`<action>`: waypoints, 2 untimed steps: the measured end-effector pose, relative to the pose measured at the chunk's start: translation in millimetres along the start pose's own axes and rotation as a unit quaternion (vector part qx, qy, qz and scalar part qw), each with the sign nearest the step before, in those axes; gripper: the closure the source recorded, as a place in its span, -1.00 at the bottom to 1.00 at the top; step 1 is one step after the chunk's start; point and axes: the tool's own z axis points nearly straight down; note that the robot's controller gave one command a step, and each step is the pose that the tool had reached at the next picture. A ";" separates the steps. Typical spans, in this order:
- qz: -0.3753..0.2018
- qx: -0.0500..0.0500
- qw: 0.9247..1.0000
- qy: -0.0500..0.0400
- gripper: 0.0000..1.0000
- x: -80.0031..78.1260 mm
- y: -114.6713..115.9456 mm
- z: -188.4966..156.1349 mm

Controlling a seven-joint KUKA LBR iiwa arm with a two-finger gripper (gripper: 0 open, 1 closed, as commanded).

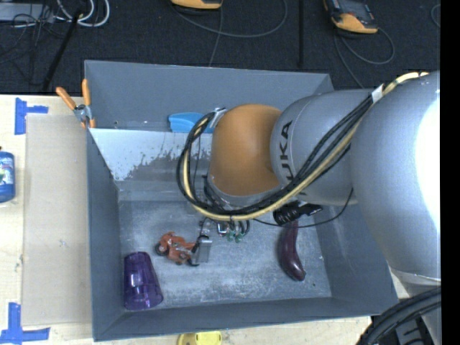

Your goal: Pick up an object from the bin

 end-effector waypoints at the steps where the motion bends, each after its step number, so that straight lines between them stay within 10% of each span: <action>1: 0.035 0.000 0.999 0.001 -1.00 -3.8 7.2 47.0; 2: 0.034 0.000 0.999 0.000 1.00 12.2 11.8 47.4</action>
Offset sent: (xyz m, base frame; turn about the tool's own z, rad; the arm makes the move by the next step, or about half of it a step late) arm -0.0115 0.0124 -0.0467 0.0688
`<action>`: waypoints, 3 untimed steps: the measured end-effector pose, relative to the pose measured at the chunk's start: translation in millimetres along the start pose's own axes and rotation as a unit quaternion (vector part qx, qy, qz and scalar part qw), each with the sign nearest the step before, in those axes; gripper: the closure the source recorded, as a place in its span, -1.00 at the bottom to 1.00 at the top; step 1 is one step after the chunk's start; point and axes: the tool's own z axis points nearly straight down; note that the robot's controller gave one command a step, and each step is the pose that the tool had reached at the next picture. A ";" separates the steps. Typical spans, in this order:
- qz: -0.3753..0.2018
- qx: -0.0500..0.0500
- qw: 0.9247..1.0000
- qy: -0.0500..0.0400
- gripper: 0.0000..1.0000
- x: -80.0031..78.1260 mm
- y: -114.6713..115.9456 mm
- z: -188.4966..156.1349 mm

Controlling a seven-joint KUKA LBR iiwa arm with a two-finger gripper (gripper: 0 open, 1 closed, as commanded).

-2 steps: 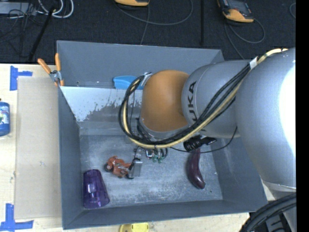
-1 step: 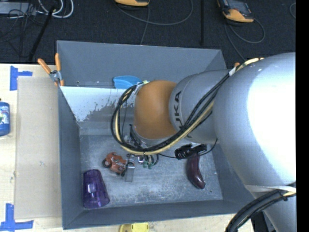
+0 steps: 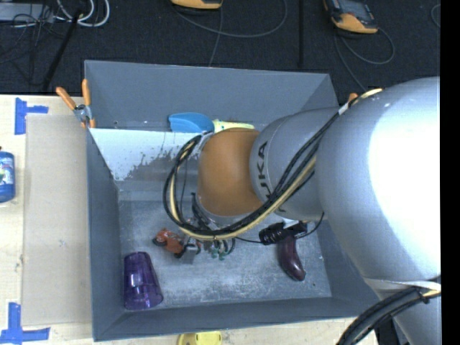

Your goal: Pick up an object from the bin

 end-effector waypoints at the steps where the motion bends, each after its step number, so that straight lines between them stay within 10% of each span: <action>1: 0.000 0.000 1.000 0.000 1.00 0.0 -0.1 0.0; 3: 0.001 0.000 1.000 0.000 1.00 0.5 -0.7 -10.4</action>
Offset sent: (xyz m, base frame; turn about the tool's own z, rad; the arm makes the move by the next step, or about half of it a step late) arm 0.0000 -0.0001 0.0249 0.0000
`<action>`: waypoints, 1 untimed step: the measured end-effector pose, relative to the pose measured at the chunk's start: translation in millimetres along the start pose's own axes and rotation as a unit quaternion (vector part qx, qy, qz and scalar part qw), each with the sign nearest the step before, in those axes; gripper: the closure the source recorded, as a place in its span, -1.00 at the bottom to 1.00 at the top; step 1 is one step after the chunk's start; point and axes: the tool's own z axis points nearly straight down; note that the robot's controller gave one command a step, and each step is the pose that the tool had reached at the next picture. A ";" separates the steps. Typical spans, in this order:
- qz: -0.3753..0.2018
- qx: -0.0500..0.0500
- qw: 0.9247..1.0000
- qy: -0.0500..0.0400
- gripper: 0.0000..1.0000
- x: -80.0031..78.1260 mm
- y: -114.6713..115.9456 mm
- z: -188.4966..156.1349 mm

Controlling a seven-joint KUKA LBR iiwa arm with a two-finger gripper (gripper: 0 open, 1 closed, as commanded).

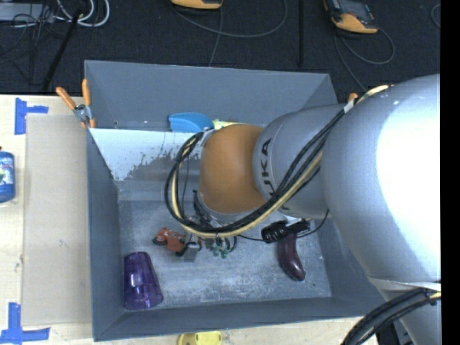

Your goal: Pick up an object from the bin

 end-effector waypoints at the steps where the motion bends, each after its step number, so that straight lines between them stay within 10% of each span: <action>1: 0.000 0.000 1.000 0.000 1.00 0.2 -0.2 -8.8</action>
Offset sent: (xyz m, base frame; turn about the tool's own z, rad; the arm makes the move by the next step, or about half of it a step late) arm -0.0001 0.0000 0.0994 0.0000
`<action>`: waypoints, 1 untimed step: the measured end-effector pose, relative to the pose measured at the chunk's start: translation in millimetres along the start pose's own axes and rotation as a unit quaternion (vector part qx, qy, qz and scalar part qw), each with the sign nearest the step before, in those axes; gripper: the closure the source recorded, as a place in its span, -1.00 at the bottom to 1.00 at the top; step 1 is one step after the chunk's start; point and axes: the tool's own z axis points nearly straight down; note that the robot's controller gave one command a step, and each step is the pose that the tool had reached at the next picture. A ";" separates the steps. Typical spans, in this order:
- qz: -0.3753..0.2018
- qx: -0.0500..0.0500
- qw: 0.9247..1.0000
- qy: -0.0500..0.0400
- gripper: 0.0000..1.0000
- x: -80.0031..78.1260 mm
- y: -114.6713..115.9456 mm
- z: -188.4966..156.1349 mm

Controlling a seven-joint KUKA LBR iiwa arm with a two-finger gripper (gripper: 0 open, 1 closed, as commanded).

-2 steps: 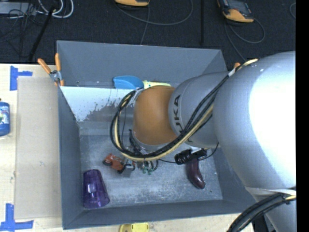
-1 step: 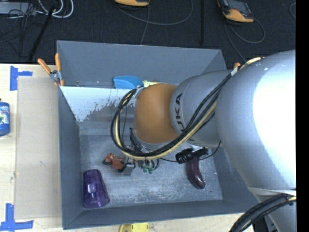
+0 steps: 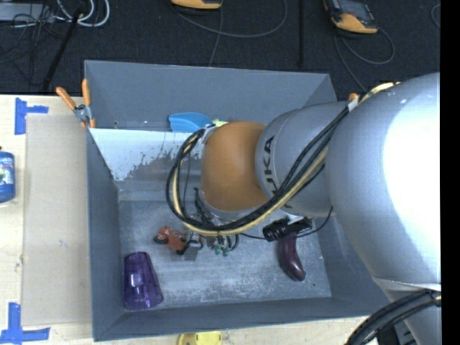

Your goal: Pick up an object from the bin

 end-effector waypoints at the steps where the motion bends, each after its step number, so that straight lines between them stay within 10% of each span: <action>1: 0.000 0.001 1.000 0.002 1.00 1.2 -0.6 -13.6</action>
Offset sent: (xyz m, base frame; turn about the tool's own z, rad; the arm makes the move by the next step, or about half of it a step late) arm -0.0002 0.0000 0.0173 0.0000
